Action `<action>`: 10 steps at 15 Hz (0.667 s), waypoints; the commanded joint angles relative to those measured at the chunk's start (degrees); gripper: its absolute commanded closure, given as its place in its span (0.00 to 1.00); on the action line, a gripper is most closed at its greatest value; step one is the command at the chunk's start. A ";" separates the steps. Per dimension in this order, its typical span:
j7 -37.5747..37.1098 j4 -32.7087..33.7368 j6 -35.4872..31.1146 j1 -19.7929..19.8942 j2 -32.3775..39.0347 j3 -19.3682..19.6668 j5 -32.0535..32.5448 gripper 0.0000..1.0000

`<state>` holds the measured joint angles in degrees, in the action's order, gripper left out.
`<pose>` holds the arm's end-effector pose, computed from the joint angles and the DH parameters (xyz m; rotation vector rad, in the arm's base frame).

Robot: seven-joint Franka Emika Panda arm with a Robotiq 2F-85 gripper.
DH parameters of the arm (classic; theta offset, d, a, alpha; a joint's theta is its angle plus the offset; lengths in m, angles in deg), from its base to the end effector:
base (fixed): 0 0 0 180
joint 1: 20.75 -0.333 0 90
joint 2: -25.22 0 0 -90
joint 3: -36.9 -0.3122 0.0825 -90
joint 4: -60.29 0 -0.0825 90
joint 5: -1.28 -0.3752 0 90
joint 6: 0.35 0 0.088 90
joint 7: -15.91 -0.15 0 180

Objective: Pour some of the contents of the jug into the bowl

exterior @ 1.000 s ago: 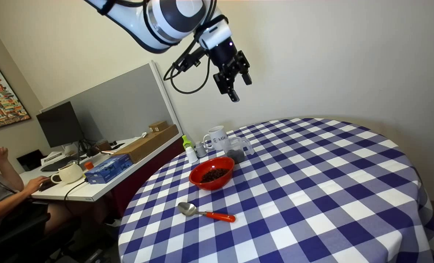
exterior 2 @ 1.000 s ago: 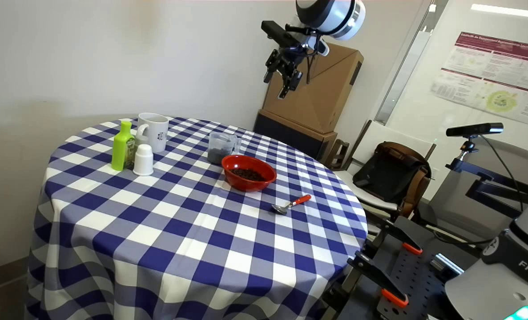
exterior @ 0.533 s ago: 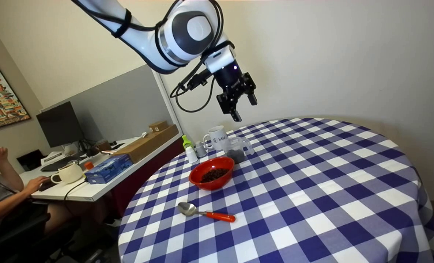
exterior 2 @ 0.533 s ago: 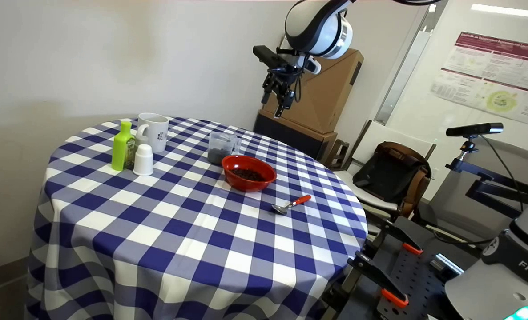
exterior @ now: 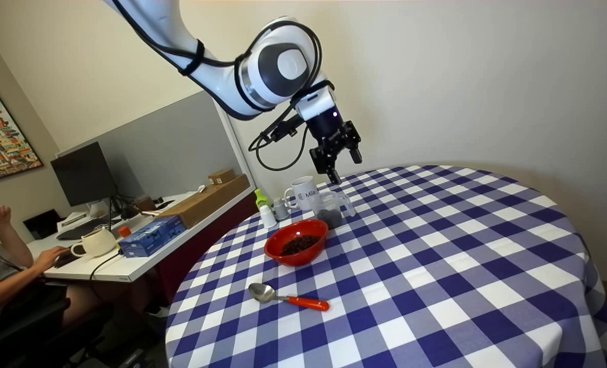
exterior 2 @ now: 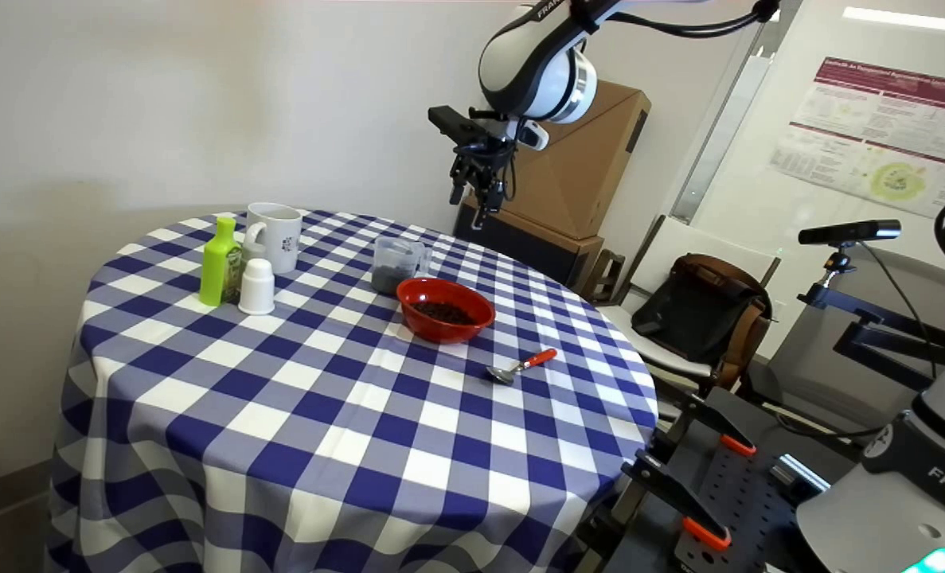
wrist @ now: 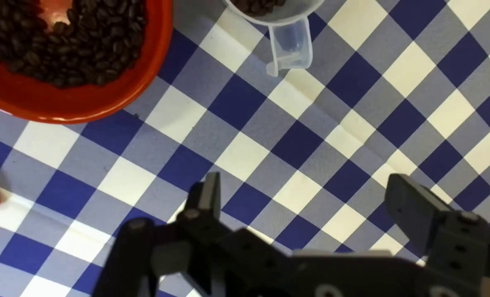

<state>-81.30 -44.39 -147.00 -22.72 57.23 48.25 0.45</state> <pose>0.6589 -0.1017 0.2116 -1.8661 2.4320 -0.3030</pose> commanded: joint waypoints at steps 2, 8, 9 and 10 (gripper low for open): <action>0.20 7.16 3.96 0.10 5.81 -0.95 -1.05 0.00; 2.47 10.63 5.46 1.13 8.88 -4.03 -4.25 0.00; 2.78 10.86 5.41 1.21 9.21 -4.33 -4.60 0.00; 2.98 11.05 5.33 1.25 9.51 -4.53 -4.89 0.00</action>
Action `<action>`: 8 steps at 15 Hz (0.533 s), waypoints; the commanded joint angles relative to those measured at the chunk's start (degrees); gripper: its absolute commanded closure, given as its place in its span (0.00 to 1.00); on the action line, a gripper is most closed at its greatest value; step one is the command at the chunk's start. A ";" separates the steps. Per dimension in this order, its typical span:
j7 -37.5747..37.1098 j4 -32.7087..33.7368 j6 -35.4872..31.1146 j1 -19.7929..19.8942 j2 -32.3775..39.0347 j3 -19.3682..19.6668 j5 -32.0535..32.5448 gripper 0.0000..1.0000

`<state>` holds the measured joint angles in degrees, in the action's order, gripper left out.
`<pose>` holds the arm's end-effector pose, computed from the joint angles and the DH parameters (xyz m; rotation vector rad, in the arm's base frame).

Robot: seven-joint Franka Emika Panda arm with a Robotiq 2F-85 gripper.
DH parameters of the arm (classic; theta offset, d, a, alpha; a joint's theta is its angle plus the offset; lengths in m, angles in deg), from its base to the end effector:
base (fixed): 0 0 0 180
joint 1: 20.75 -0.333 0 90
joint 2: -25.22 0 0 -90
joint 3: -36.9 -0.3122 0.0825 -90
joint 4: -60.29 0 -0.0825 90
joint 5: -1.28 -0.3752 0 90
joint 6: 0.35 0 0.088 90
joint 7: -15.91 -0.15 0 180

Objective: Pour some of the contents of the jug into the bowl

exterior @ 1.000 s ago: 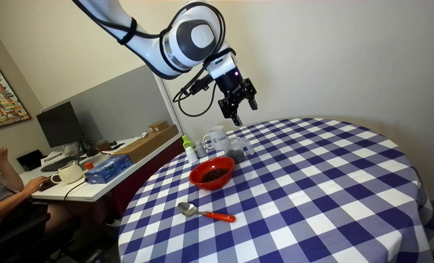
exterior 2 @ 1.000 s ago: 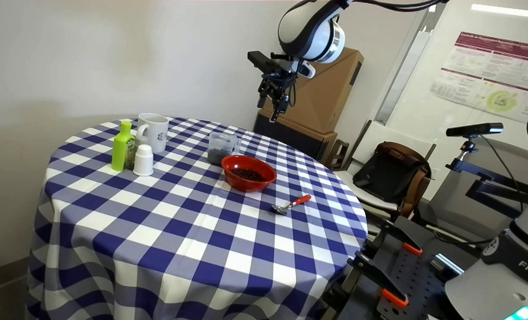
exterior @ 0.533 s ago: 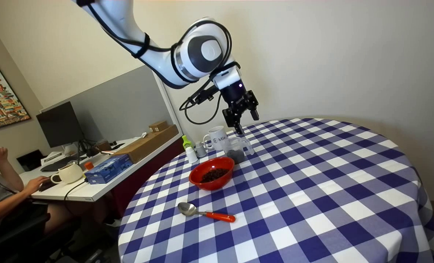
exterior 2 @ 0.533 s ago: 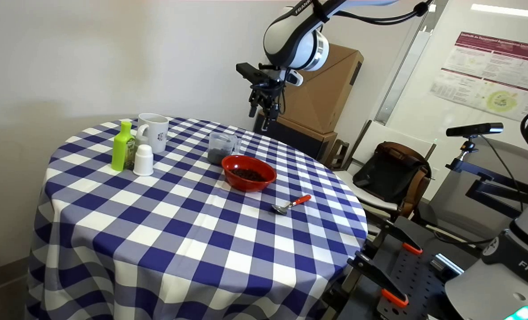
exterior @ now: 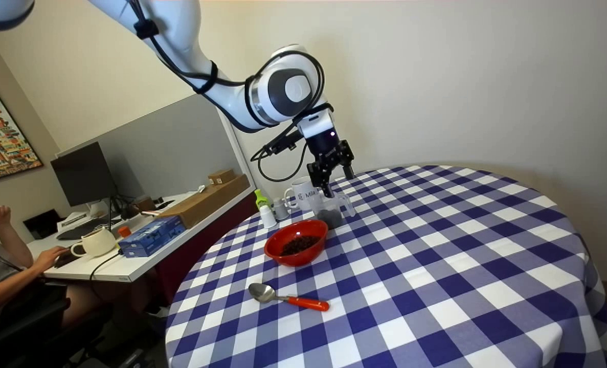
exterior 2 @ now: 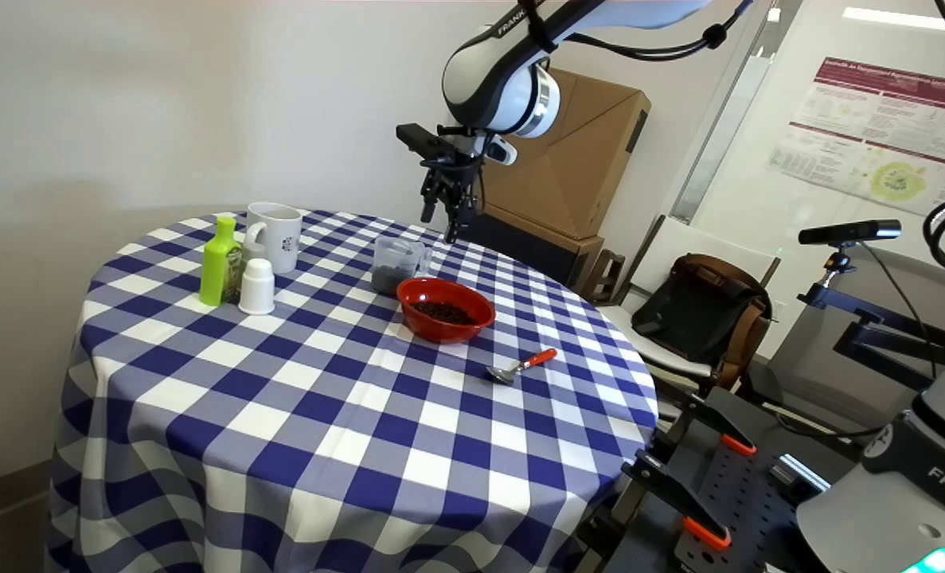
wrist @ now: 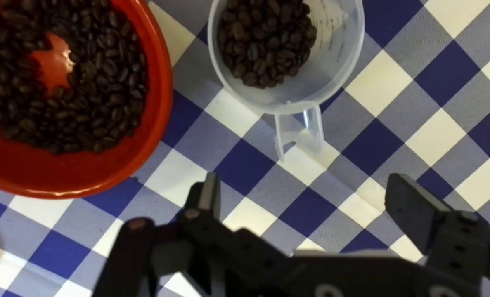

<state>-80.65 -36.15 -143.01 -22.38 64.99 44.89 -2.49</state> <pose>0.6843 -0.0673 0.1711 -1.9052 2.4232 -0.1790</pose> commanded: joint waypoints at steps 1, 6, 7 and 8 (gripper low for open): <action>2.57 3.09 1.41 1.00 2.12 -1.33 -2.25 0.00; 4.28 5.31 2.01 1.30 4.74 -1.39 -2.81 0.00; 4.49 5.74 2.16 1.29 5.24 -1.33 -2.76 0.00; 4.60 6.14 2.28 1.23 5.69 -1.25 -2.67 0.05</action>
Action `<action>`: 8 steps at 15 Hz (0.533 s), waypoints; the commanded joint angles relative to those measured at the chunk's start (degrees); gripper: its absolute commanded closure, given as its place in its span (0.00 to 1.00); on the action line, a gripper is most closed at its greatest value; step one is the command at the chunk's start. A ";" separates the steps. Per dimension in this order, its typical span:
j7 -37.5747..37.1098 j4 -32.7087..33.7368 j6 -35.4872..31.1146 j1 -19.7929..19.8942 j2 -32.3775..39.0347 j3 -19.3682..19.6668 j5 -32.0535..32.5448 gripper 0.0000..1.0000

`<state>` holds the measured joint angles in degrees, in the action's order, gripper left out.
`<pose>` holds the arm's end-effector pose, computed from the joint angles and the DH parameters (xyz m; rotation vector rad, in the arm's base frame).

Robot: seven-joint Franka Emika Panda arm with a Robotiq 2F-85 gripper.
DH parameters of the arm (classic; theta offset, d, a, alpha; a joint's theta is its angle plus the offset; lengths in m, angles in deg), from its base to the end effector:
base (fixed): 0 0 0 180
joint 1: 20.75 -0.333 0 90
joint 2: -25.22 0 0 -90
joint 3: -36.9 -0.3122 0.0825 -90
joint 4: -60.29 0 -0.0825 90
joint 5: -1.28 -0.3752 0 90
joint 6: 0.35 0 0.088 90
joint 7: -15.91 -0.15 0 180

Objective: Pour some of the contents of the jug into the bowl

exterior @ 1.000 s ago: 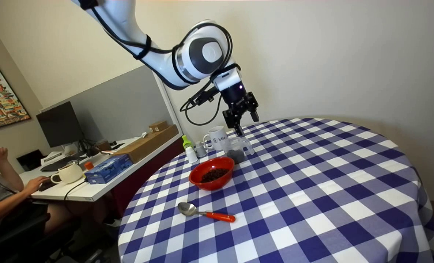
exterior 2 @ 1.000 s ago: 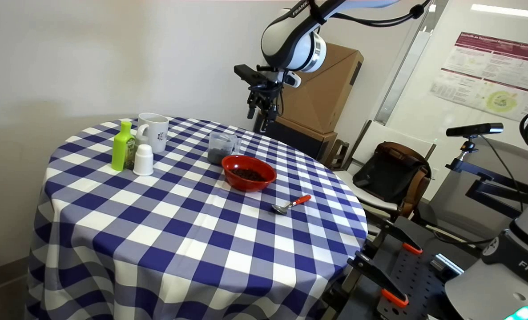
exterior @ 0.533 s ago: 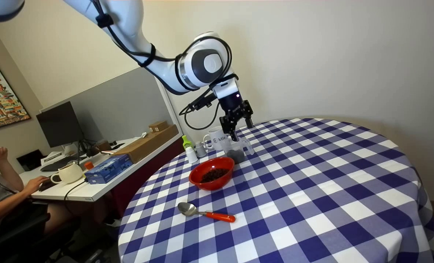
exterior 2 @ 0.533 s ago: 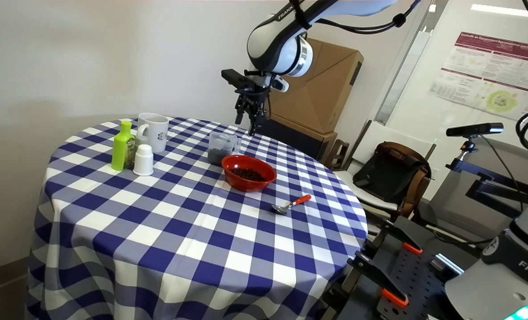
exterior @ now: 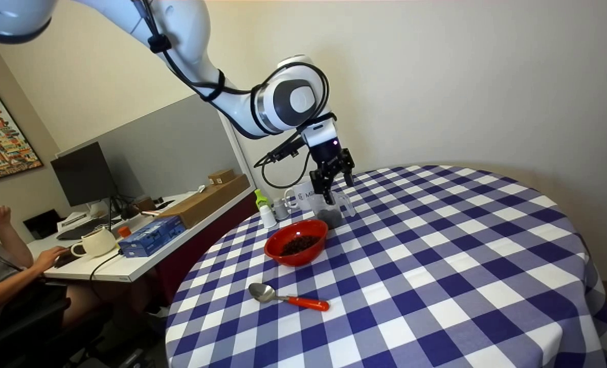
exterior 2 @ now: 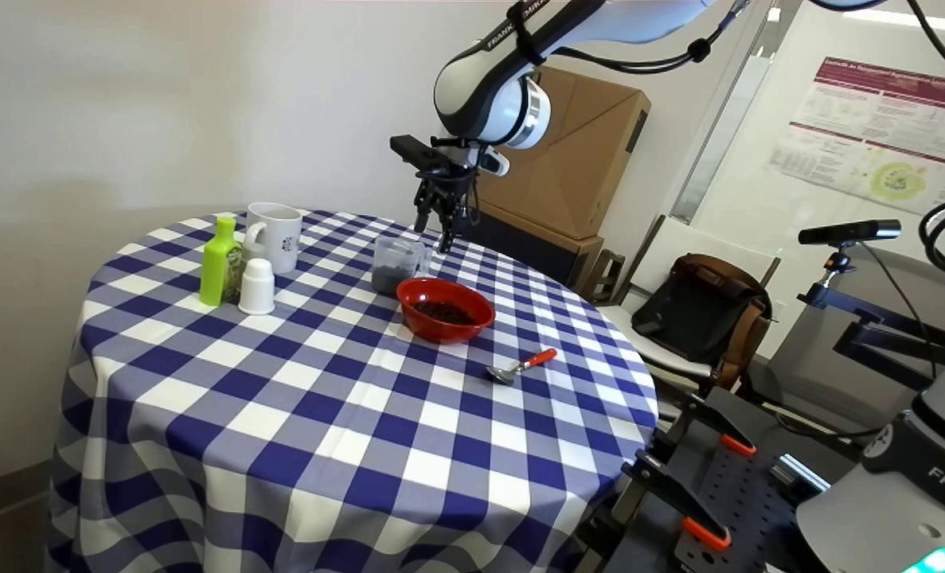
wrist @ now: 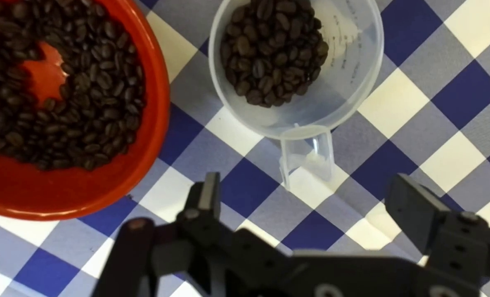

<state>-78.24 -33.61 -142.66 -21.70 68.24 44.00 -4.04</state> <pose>0.6894 -0.0648 0.1494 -1.9366 2.4007 -0.1362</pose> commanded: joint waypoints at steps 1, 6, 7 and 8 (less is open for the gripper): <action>2.30 4.00 1.97 0.45 2.92 -0.30 -1.03 0.28; 3.69 5.31 1.75 0.18 4.54 -0.46 -1.02 0.53; 3.83 5.50 1.66 0.13 4.76 -0.43 -1.01 0.60; 3.95 5.71 1.61 0.12 4.99 -0.43 -1.01 0.69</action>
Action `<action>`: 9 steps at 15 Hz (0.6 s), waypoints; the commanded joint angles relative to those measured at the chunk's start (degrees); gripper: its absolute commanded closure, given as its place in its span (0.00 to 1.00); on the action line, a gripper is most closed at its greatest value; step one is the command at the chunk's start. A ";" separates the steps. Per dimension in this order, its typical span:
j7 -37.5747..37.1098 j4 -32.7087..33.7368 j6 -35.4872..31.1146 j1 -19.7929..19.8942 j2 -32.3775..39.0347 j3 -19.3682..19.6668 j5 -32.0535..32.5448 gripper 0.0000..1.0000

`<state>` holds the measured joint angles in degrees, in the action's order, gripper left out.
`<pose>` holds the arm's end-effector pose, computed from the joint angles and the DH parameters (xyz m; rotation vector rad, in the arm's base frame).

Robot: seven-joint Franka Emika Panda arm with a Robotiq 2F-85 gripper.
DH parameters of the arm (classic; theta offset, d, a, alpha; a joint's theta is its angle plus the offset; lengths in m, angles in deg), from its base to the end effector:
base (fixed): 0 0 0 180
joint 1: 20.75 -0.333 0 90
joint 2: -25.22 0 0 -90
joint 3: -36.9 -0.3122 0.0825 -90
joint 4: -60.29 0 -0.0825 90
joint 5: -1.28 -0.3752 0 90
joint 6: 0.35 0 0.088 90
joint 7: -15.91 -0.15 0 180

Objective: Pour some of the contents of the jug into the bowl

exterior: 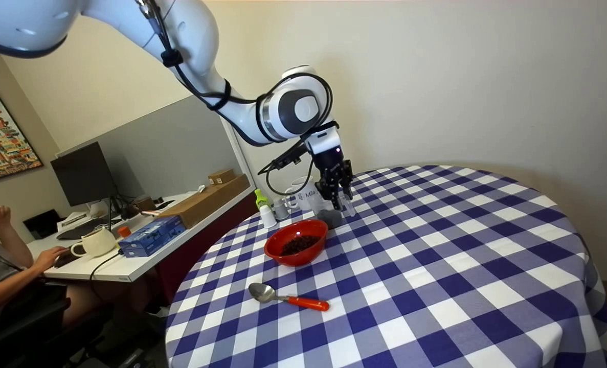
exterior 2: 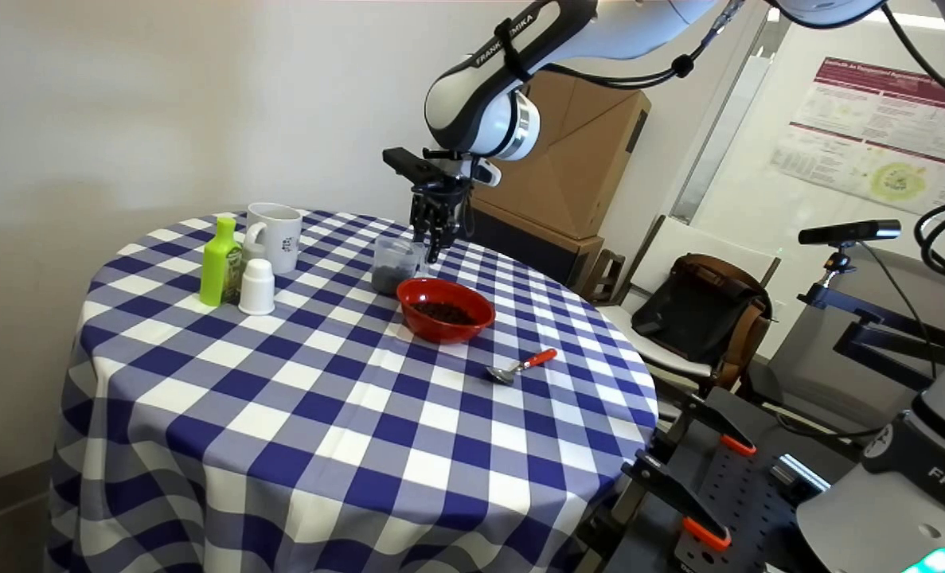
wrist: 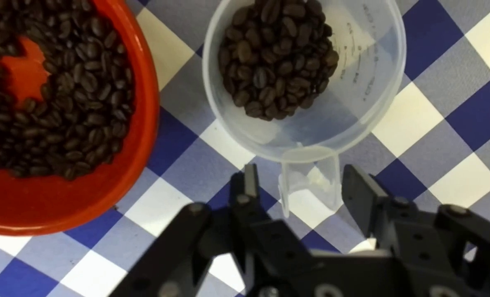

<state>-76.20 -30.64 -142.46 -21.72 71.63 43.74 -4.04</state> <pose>0.6964 -0.0613 0.1295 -1.9956 2.3659 -0.1278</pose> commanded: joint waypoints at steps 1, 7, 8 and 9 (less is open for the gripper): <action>2.14 2.65 1.24 0.18 1.61 -0.14 -0.96 0.75; 4.86 1.23 0.85 0.71 0.77 0.53 -0.58 0.93; 5.27 1.04 0.84 0.90 0.60 0.64 -0.61 0.93; 5.98 0.91 0.95 1.11 0.47 0.67 -0.62 0.93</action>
<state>-72.94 -30.23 -142.46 -21.19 72.16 44.09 -4.04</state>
